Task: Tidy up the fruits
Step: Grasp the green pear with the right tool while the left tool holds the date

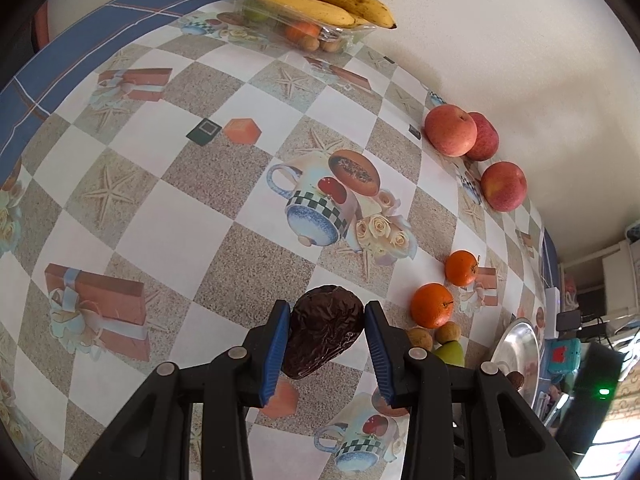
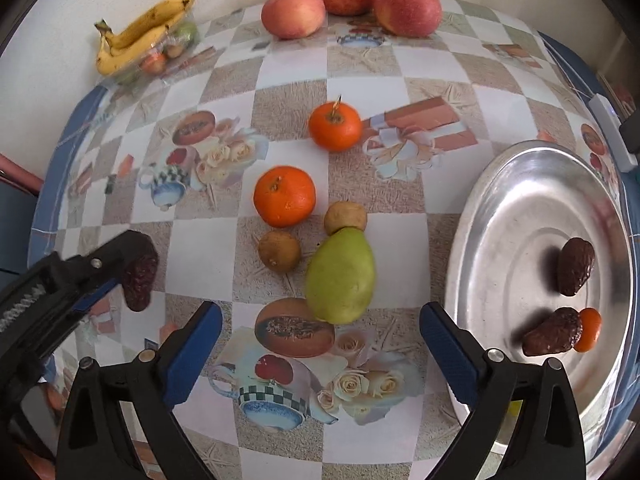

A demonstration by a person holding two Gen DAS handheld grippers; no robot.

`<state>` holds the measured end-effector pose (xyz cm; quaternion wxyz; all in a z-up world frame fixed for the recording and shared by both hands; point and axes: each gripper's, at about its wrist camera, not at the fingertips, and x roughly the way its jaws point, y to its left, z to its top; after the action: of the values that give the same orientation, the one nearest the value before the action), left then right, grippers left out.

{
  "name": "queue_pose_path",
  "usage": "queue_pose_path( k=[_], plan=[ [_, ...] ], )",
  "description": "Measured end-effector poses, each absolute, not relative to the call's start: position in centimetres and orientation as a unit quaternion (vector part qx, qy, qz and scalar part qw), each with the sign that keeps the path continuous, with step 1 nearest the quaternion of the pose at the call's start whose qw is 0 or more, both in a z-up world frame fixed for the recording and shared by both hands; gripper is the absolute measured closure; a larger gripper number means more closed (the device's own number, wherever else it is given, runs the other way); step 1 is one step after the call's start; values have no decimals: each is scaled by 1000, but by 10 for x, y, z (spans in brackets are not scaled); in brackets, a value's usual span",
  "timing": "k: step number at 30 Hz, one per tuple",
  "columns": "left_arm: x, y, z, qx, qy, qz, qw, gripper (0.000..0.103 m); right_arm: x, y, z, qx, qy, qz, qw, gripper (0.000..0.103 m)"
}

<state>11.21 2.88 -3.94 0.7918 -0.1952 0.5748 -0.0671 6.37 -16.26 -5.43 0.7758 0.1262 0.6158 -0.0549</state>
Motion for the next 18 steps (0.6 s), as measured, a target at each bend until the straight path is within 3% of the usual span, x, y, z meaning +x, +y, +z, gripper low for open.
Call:
queue_pose_path(
  k=[10, 18],
  plan=[
    [116, 33, -43, -196, 577, -56, 791, 62, 76, -148, -74, 77, 622, -76, 775, 4],
    [117, 31, -44, -196, 580, -59, 789, 62, 84, -144, -93, 99, 637, -89, 759, 3]
  ],
)
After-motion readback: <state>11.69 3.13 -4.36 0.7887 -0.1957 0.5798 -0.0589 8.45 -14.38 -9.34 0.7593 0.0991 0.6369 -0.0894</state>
